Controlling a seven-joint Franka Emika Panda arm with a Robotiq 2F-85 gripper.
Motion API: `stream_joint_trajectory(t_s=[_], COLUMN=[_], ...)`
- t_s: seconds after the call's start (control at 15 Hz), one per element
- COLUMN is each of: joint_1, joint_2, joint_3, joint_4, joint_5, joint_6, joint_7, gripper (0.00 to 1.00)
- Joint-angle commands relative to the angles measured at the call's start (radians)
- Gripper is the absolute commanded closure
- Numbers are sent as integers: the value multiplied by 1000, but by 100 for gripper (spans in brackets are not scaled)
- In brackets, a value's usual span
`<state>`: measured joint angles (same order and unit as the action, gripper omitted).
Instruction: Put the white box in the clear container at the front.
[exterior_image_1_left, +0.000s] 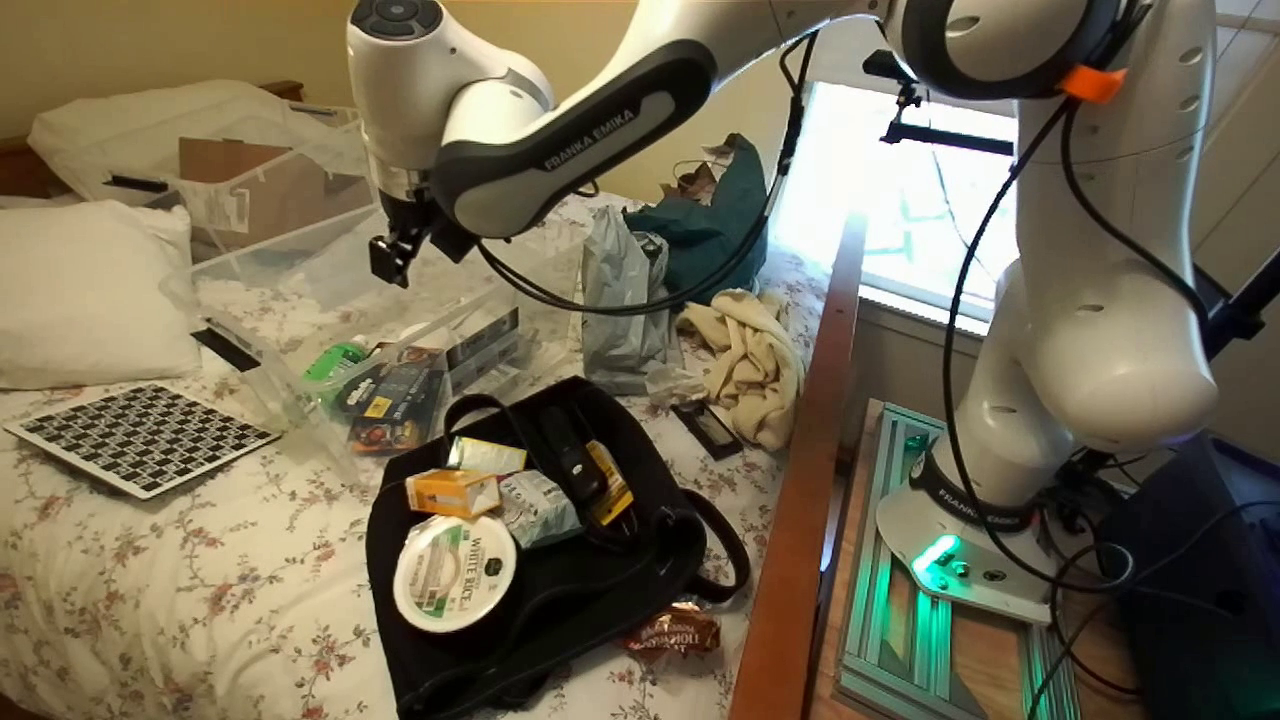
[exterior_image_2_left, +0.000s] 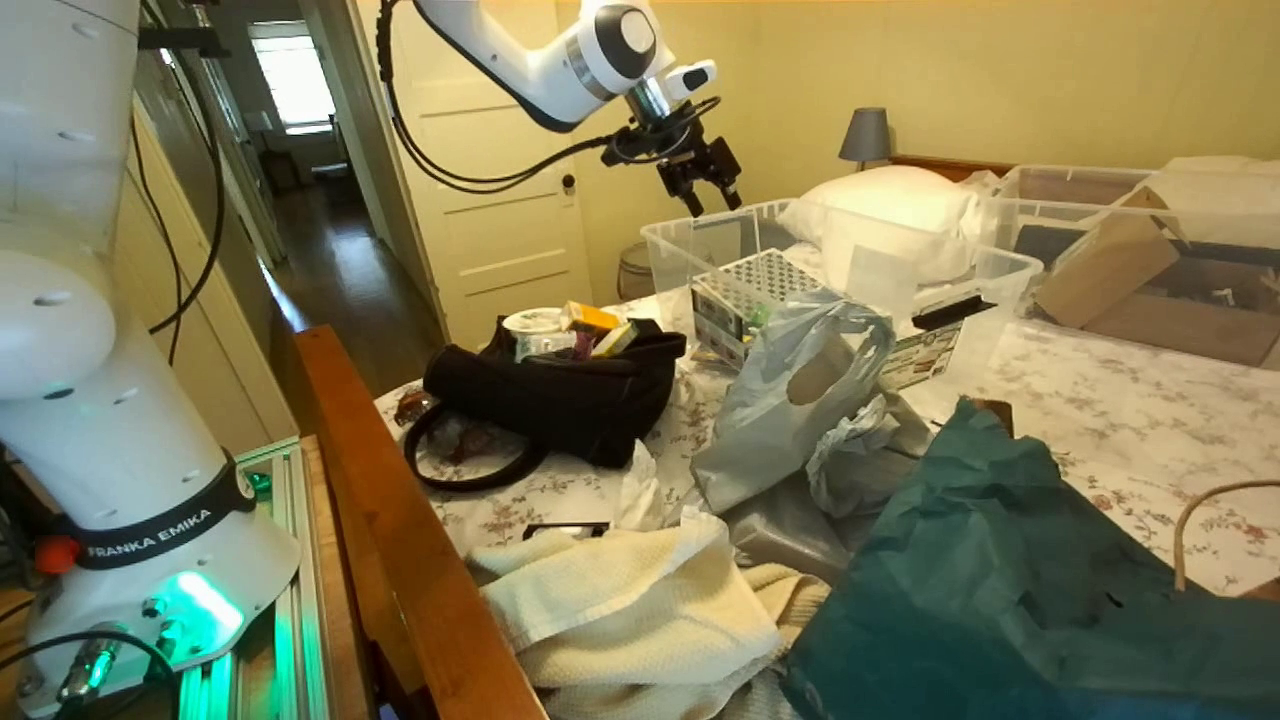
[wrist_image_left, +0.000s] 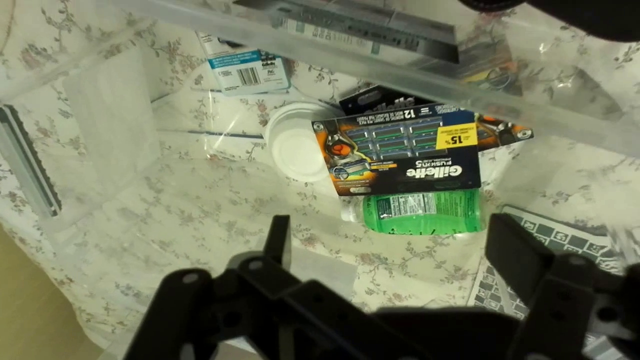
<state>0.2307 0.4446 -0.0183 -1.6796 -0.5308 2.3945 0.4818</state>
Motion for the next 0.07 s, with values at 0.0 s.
stream_joint_trajectory(t_s=[0.0], joint_1=[20], joint_2=[-14], joint_3=[-18], joint_4=[-19], joint_5=[12], joint_6=[2], joint_7=[-6], gripper=[0])
